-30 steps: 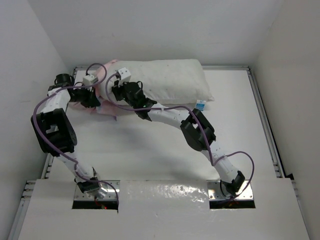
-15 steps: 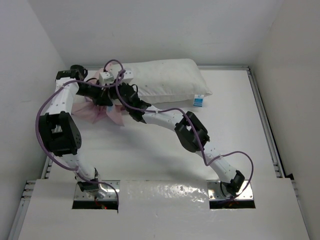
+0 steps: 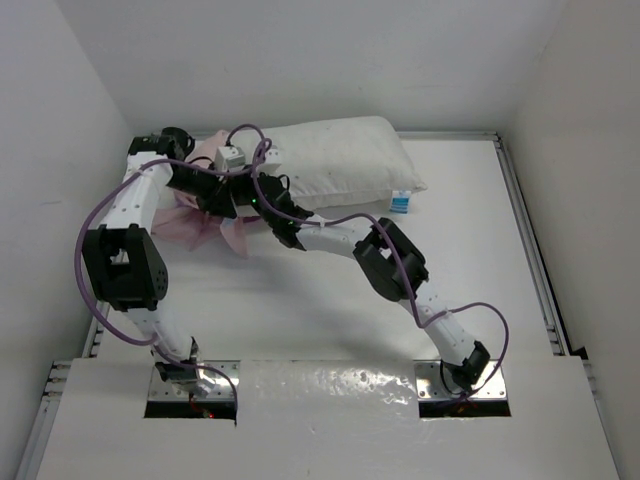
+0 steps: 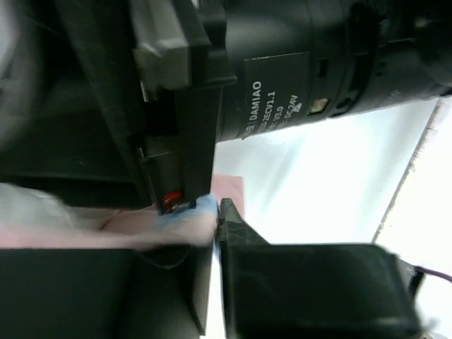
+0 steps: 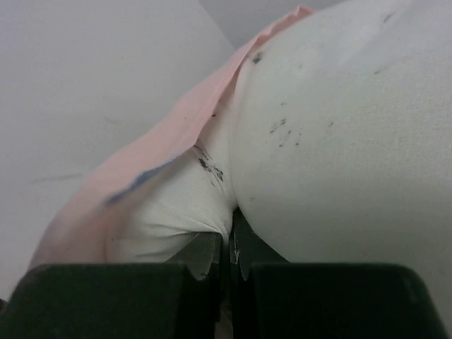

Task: Put the pillow into the pillowcase

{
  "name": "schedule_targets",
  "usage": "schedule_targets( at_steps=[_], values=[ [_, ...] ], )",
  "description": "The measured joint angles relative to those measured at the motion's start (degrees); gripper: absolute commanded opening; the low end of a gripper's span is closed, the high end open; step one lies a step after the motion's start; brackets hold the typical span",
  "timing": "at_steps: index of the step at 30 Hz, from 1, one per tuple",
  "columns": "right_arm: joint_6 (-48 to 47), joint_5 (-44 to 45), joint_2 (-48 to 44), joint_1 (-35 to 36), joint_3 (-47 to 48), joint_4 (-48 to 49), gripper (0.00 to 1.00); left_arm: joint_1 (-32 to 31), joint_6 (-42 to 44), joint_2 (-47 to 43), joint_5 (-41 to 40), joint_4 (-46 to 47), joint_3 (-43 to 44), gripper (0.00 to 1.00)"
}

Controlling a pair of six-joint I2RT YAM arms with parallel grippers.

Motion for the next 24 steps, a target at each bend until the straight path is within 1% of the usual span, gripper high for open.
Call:
schedule_targets(
  at_steps=[1, 2, 3, 7, 10, 13, 15, 16, 17, 20, 24],
  values=[
    [0.1, -1.0, -0.7, -0.1, -1.9, 1.2, 0.00, -0.1, -0.3, 0.0, 0.0, -0.3, 0.0, 0.14],
    [0.1, -2.0, -1.6, -0.1, -4.1, 1.8, 0.00, -0.3, -0.9, 0.0, 0.1, -0.9, 0.0, 0.23],
    [0.0, -2.7, -2.3, -0.1, -6.2, 2.4, 0.00, -0.5, -1.5, -0.1, 0.2, -1.7, 0.1, 0.26],
    [-1.6, -6.0, -6.0, 0.2, -14.4, 3.8, 0.00, -0.2, -3.3, -0.2, 1.3, -3.3, 1.5, 0.32],
    [-3.5, -7.5, -7.5, 0.8, -17.4, 3.7, 0.00, 1.2, -4.3, -0.4, 2.7, -3.2, 4.5, 0.40],
    [-5.2, -8.6, -7.6, 1.2, -18.2, 3.6, 0.00, 2.8, -5.5, -1.0, 4.3, -3.2, 7.2, 0.44],
    [-5.6, -9.1, -7.6, 1.1, -18.4, 3.6, 0.00, 3.4, -6.6, -1.3, 4.9, -2.8, 9.2, 0.44],
    [-5.7, -9.2, -7.6, 1.1, -18.4, 3.6, 0.00, 3.5, -7.8, -1.4, 4.8, -1.8, 9.5, 0.42],
    [-5.7, -9.3, -7.6, 1.1, -18.4, 3.6, 0.00, 3.5, -10.2, -1.8, 4.3, 0.3, 9.5, 0.42],
    [-5.7, -9.5, -7.6, 1.1, -18.4, 3.6, 0.00, 2.8, -17.6, -2.1, -1.0, 7.6, 8.1, 0.45],
    [-5.7, -9.7, -7.6, 1.0, -18.4, 3.7, 0.00, 1.7, -26.6, -1.5, -11.0, 17.4, 3.8, 0.44]
  ],
)
